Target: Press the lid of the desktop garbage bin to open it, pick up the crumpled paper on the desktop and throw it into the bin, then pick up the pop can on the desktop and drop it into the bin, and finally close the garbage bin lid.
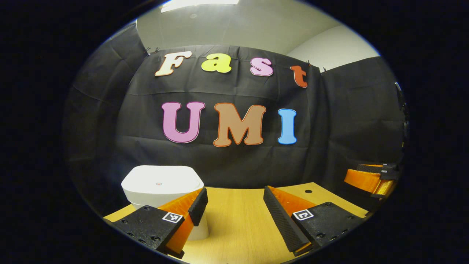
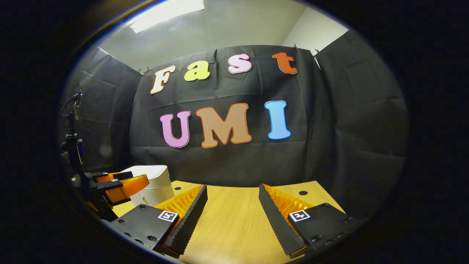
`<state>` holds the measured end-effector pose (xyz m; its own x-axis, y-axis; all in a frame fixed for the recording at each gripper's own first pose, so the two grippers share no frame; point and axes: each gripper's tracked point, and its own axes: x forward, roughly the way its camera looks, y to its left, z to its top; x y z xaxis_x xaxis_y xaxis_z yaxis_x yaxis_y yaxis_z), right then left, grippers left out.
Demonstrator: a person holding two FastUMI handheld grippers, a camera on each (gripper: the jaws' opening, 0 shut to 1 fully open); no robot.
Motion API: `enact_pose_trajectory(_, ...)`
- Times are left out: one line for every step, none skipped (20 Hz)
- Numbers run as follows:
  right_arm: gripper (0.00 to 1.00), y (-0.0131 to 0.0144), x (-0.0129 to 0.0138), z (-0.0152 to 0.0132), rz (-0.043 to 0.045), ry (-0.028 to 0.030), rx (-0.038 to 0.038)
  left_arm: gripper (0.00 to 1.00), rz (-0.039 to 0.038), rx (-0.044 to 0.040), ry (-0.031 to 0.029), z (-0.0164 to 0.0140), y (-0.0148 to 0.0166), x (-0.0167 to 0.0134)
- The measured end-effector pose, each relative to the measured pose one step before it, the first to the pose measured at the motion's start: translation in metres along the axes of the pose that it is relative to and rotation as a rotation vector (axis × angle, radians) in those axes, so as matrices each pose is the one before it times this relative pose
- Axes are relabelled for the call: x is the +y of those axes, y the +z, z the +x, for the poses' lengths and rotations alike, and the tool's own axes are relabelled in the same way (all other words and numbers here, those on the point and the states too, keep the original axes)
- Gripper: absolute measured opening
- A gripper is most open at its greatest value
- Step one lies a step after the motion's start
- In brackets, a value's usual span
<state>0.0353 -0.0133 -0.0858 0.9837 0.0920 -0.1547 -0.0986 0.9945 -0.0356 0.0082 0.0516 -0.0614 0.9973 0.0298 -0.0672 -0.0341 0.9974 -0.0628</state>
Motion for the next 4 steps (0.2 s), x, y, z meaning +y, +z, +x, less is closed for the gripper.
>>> enact_pose_trajectory(0.94,-0.00004,-0.00178,0.00073,-0.00009,-0.00312,-0.00104,0.93,-0.00368,-0.00450,0.00942,0.00106,0.00253,0.00402)
enact_pose_trajectory(0.94,0.00068,-0.00074,0.00155,-0.00354,-0.00167,-0.00152,0.93,-0.00579,-0.00531,-0.00435,0.00191,0.00231,0.00050)
enact_pose_trajectory(0.94,0.00000,-0.00214,0.00199,-0.00354,-0.00375,0.00056,0.93,-0.00863,-0.00921,-0.00264,0.00087,0.00487,-0.00041)
enact_pose_trajectory(0.94,-0.00171,-0.00295,0.00152,-0.00229,-0.00357,0.00468,0.93,-0.00582,-0.00978,0.00270,0.00132,0.00316,0.00233)
